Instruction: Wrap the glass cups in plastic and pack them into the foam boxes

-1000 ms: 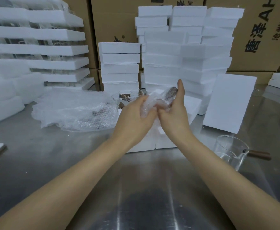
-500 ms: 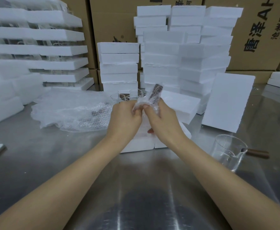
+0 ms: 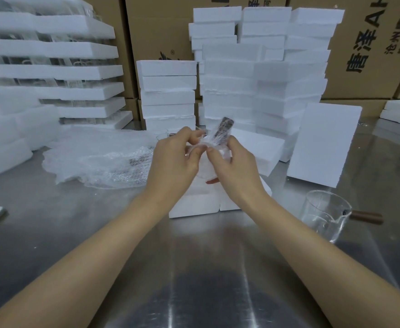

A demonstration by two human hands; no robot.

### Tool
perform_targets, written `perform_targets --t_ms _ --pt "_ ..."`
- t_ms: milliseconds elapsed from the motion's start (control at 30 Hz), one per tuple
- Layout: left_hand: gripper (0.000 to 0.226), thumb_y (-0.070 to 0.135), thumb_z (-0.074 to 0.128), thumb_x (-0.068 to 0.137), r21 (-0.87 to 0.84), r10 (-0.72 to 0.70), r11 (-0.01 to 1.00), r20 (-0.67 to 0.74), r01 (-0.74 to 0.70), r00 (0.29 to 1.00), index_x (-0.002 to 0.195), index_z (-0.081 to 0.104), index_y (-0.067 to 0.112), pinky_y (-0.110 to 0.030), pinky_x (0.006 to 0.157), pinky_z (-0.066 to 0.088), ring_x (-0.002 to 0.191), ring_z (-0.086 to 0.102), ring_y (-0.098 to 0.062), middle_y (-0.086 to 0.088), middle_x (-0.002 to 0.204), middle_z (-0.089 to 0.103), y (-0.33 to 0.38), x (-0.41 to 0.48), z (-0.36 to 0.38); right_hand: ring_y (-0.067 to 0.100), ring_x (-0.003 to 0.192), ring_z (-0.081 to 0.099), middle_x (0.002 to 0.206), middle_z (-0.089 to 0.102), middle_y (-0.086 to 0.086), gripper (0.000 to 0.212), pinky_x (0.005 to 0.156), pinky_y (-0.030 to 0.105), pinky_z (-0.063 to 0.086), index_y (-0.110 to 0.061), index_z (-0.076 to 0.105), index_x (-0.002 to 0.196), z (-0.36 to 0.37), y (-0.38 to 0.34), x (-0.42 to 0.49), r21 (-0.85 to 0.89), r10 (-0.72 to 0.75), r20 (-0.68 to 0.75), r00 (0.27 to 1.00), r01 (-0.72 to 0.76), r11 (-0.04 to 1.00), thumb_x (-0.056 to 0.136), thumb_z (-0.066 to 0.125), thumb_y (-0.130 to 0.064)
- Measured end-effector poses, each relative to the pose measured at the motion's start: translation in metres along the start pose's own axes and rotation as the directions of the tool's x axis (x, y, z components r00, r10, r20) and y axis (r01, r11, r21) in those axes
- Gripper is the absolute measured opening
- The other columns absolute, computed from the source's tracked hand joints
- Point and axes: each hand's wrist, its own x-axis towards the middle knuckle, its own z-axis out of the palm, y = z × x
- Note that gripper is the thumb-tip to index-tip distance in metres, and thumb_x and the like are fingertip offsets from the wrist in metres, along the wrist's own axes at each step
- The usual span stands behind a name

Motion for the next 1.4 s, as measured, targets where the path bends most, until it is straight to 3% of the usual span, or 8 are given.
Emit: perform_targets --t_ms 233,467,567,700,833,1000,1200,1400 --pt "0.034 0.018 0.063 0.083 0.167 -0.052 0.983 -0.145 0.077 0.988 0.071 0.038 0.039 -0.04 0.071 0.05 0.077 0.056 -0.002 0.025 0.097 0.063 0.005 -0.009 0.006 0.009 0.073 0.052 0.114 0.037 -0.002 0.025 0.067 0.022 0.047 -0.01 0.048 0.116 0.002 0.003 -0.004 -0.392 -0.277 0.119 0.953 0.301 0.869 0.097 0.037 -0.02" --pt "0.038 0.025 0.049 0.097 -0.046 -0.176 0.98 0.271 0.196 0.946 0.135 0.041 0.022 -0.012 0.076 0.036 0.095 0.05 0.004 0.013 0.119 0.05 0.002 -0.007 0.012 0.027 0.073 0.059 0.086 0.058 0.012 0.016 0.048 0.027 0.052 0.0 0.056 0.09 -0.009 0.006 0.009 -0.311 -0.131 -0.006 0.991 0.123 0.942 0.094 0.04 -0.001" --pt "0.03 0.012 0.038 0.099 -0.111 -0.222 0.957 0.31 0.267 0.924 0.121 0.055 0.023 -0.013 0.053 0.037 0.061 0.05 0.001 0.001 0.089 0.063 0.001 -0.009 0.012 0.021 0.073 0.06 0.08 0.06 0.006 0.015 0.057 0.035 0.052 -0.004 0.059 0.085 -0.006 0.002 0.006 -0.358 -0.14 0.012 0.99 0.135 0.924 0.089 0.045 0.001" --pt "0.031 0.006 0.036 0.098 -0.27 -0.325 0.895 0.151 0.355 0.934 0.107 0.065 0.015 -0.019 0.071 0.05 0.088 0.065 -0.012 -0.002 0.096 0.069 0.003 -0.004 0.008 0.004 0.079 0.066 0.11 0.066 0.005 0.033 0.064 0.022 0.055 -0.012 0.057 0.125 -0.004 -0.005 0.003 -0.055 -0.007 0.112 0.994 0.013 0.998 0.092 0.056 -0.019" --pt "0.025 0.002 0.039 0.092 -0.337 -0.437 0.841 0.039 0.424 0.898 0.09 0.064 0.007 -0.04 0.078 0.054 0.086 0.066 -0.026 -0.01 0.087 0.069 0.0 0.0 0.007 0.015 0.111 0.06 0.131 0.058 0.0 0.05 0.098 0.041 0.049 -0.021 0.042 0.141 0.002 -0.006 0.002 -0.051 0.027 0.2 0.979 -0.017 0.999 0.094 0.054 -0.033" --pt "0.021 0.007 0.044 0.09 -0.199 -0.368 0.91 0.014 0.363 0.93 0.086 0.06 0.019 -0.017 0.056 0.041 0.073 0.057 -0.017 0.003 0.079 0.062 -0.001 -0.001 0.008 0.012 0.123 0.052 0.138 0.053 -0.002 0.044 0.106 0.035 0.041 -0.024 0.041 0.143 0.005 -0.003 -0.001 -0.035 0.028 0.193 0.981 -0.021 0.999 0.1 0.043 -0.035" --pt "0.051 0.039 0.04 0.093 0.074 -0.067 0.996 0.112 0.059 0.992 0.143 0.042 0.028 -0.03 0.103 0.039 0.127 0.048 -0.011 0.007 0.14 0.052 0.004 -0.012 0.012 0.011 0.086 0.062 0.1 0.067 0.002 0.027 0.061 0.01 0.044 -0.013 0.062 0.109 -0.003 0.002 0.005 -0.003 0.043 0.047 0.998 -0.043 0.999 0.101 0.036 -0.013" --pt "0.029 0.027 0.048 0.1 0.149 0.047 0.988 -0.015 -0.045 0.999 0.116 0.069 0.015 -0.028 0.056 0.027 0.062 0.049 -0.029 0.0 0.056 0.049 -0.002 -0.006 0.007 0.004 0.072 0.062 0.098 0.064 0.001 0.03 0.052 0.011 0.046 -0.012 0.059 0.118 -0.002 0.001 0.002 -0.098 -0.003 0.045 0.999 0.008 0.995 0.102 0.034 -0.017"
